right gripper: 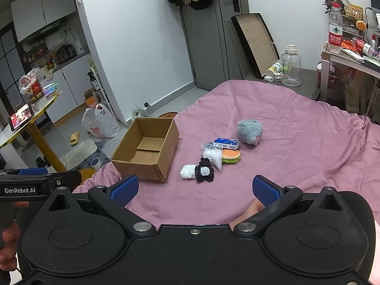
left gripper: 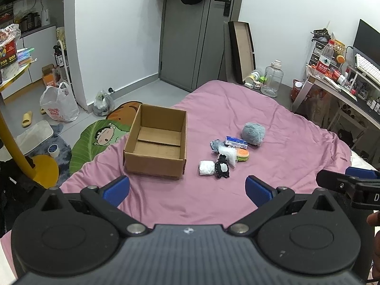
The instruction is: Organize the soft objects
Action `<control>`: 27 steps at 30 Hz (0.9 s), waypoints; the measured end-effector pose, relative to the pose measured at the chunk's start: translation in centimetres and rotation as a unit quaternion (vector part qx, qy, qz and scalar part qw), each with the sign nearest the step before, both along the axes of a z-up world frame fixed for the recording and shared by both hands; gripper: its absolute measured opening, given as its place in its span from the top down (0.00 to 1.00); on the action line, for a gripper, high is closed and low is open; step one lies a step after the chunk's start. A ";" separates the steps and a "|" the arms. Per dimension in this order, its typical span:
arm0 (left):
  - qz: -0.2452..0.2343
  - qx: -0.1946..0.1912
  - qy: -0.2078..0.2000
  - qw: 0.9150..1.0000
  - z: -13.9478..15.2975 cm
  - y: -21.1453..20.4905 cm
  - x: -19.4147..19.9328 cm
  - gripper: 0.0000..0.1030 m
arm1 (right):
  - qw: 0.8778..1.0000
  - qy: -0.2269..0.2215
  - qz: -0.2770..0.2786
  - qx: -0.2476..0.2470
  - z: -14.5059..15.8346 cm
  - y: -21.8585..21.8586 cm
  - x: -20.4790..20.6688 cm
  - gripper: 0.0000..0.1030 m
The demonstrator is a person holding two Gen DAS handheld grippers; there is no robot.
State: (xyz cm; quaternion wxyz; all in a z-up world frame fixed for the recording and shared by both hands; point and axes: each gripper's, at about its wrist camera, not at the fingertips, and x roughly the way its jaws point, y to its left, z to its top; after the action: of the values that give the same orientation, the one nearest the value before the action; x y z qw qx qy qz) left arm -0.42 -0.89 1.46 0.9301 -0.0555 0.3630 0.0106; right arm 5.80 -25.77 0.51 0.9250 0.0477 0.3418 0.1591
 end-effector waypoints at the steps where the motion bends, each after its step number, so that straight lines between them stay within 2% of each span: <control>1: 0.001 0.000 0.000 1.000 0.0 0.0 0.0 0.00 | 1.000 0.000 0.000 0.000 0.0 0.0 0.0 0.00; 15: 0.002 -0.001 0.005 1.000 0.1 -0.2 0.6 0.00 | 1.000 0.008 0.002 0.004 -0.2 -0.1 0.5 0.00; 27: 0.003 -0.002 0.018 1.000 -1.0 -0.2 3.2 0.00 | 0.999 0.023 0.013 0.041 -0.9 -0.7 2.9 0.00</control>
State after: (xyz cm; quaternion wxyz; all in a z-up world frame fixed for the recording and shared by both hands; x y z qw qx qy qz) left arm 2.79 -1.04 0.47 0.9233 -0.0584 0.3793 0.0140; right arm 8.73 -26.47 -0.43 0.9120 0.0849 0.3565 0.1841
